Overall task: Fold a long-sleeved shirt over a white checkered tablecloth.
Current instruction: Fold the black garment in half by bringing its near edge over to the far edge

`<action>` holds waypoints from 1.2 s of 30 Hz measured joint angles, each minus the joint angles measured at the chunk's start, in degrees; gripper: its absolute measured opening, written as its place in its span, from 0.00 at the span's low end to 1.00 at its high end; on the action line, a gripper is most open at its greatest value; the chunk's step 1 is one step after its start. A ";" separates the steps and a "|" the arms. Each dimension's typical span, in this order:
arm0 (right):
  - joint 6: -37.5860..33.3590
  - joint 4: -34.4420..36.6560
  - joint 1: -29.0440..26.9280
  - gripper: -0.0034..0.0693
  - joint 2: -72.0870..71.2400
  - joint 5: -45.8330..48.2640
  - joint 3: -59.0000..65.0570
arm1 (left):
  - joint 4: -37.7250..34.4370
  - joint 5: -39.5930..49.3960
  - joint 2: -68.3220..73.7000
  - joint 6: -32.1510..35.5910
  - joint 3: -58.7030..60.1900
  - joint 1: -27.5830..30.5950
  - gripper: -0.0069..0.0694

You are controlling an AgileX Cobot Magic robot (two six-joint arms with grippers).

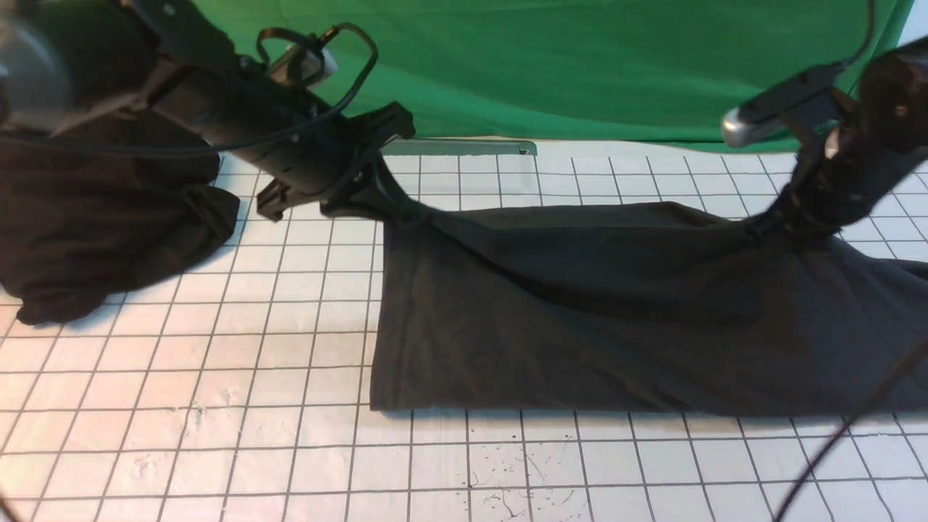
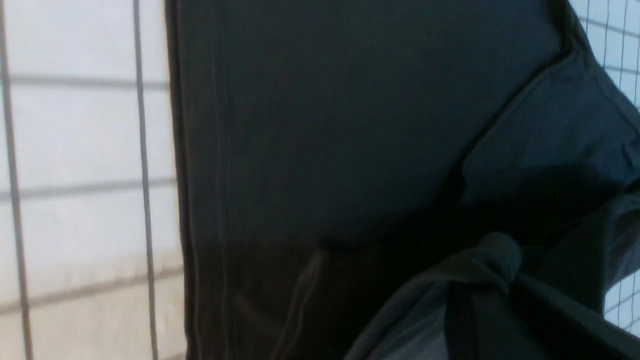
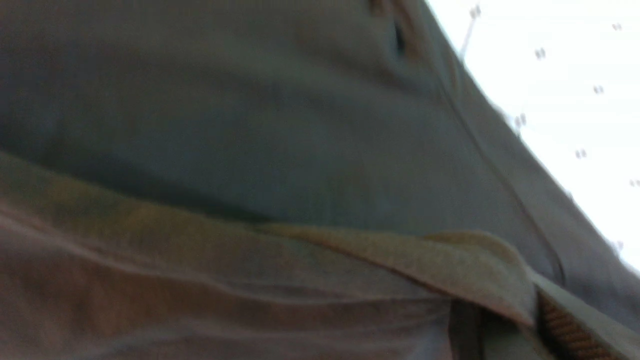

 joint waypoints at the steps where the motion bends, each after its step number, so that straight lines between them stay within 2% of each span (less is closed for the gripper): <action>1: -0.05 0.07 -0.05 0.09 1.99 0.21 -2.46 | 0.00 0.39 1.89 -0.47 -2.21 0.62 0.11; 6: -2.04 0.12 -0.17 0.09 10.22 1.20 -12.51 | 0.00 0.41 8.63 -3.96 -8.85 3.58 0.11; 12: -2.86 0.32 -0.17 0.09 17.58 1.52 -21.77 | 0.12 -1.28 14.83 -4.67 -12.37 4.59 0.11; 22: -2.91 0.32 -0.17 0.11 25.12 -2.01 -25.19 | -0.27 -5.65 20.33 -4.71 -12.54 4.59 0.13; 26: -1.40 -0.30 -0.17 0.25 25.52 -3.88 -25.37 | -0.27 -5.72 20.66 -4.71 -12.54 4.59 0.20; 29: 0.12 -0.65 -0.17 0.43 25.12 -4.18 -25.48 | -0.22 -5.78 20.59 -4.71 -12.66 4.59 0.31; 31: 0.48 -0.94 -0.30 0.59 23.34 -2.79 -25.48 | -0.08 -5.78 20.22 -4.26 -12.66 4.71 0.43; 32: 0.48 -0.95 -0.30 0.60 23.08 -2.64 -25.48 | -0.03 -5.78 20.13 -4.17 -12.66 4.70 0.44; 33: 0.69 -1.15 -0.42 0.67 21.16 -1.48 -25.48 | -0.03 -5.64 19.31 -3.66 -12.66 5.00 0.52; 34: 0.91 -1.22 -0.70 0.70 19.10 -0.53 -25.48 | 0.11 -5.51 18.23 -2.93 -12.74 5.36 0.57; 35: 1.05 -1.22 -1.05 0.70 17.15 0.44 -25.48 | 0.52 -5.27 16.97 -2.67 -13.10 5.67 0.62; 36: 1.06 -1.27 -1.29 0.70 16.35 0.89 -25.48 | 0.57 -5.26 16.73 -2.55 -13.20 5.80 0.62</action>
